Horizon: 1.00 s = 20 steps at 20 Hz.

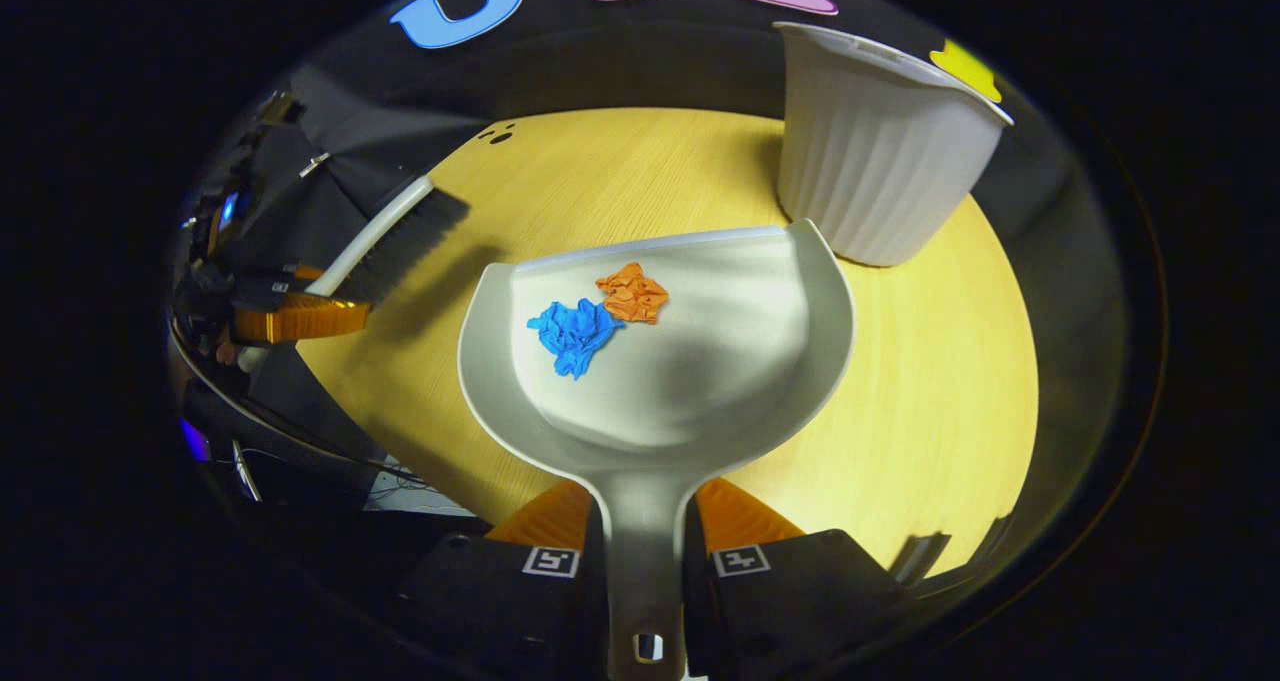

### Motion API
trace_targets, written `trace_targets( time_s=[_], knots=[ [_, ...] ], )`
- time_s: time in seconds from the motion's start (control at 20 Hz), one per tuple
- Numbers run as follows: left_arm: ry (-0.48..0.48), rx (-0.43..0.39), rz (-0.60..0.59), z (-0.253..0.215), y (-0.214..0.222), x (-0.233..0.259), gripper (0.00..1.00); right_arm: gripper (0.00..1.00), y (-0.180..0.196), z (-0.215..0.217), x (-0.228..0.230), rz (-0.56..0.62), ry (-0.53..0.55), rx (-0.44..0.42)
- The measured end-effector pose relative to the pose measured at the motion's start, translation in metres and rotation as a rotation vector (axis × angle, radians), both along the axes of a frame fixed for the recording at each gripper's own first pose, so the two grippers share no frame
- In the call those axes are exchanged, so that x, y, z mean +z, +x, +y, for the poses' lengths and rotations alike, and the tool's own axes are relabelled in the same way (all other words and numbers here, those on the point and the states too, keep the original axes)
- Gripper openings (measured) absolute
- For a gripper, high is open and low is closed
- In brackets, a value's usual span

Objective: Pick up the small broom and dustpan from the desktop, sweep the trash into the dustpan with the broom, and then empty the trash into the garbage bin.

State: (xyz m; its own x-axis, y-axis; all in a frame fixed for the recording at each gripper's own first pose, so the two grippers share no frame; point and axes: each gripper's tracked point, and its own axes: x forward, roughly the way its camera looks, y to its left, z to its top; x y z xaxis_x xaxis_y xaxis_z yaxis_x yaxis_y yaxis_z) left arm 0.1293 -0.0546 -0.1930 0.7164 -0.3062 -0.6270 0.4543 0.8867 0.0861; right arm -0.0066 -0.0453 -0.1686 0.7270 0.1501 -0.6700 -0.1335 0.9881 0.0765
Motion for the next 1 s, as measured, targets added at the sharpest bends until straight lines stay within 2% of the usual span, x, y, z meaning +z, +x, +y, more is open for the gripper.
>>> trace_targets(
  time_s=[0.15,0.2,0.25,0.4,0.5,0.65,0.9,1.0],
  knots=[
    [-0.066,0.039,0.016,0.027,0.011,-0.032,0.26,0.33,-0.004,0.007,0.014,0.004,0.000,-0.036],
    [-0.092,0.045,0.025,0.036,0.017,-0.043,0.26,0.38,-0.003,0.008,0.016,0.004,0.009,-0.054],
    [-0.106,0.049,0.031,0.049,0.023,-0.054,0.26,0.33,-0.005,0.006,0.023,0.001,0.017,-0.074],
    [-0.105,0.047,0.033,0.063,0.036,-0.081,0.26,0.33,-0.020,-0.002,0.047,-0.010,0.050,-0.128],
    [-0.105,0.054,0.031,0.048,0.035,-0.077,0.26,0.34,-0.031,-0.013,0.070,-0.024,0.076,-0.160],
    [-0.121,0.070,0.029,0.053,0.030,-0.069,0.26,0.33,-0.034,-0.039,0.099,-0.053,0.088,-0.194],
    [-0.131,0.120,0.037,0.058,0.033,-0.065,0.26,0.34,-0.018,-0.082,0.166,-0.139,0.121,-0.223],
    [-0.133,0.142,0.028,0.059,0.032,-0.061,0.24,0.33,-0.002,-0.108,0.183,-0.161,0.092,-0.232]
  ],
)
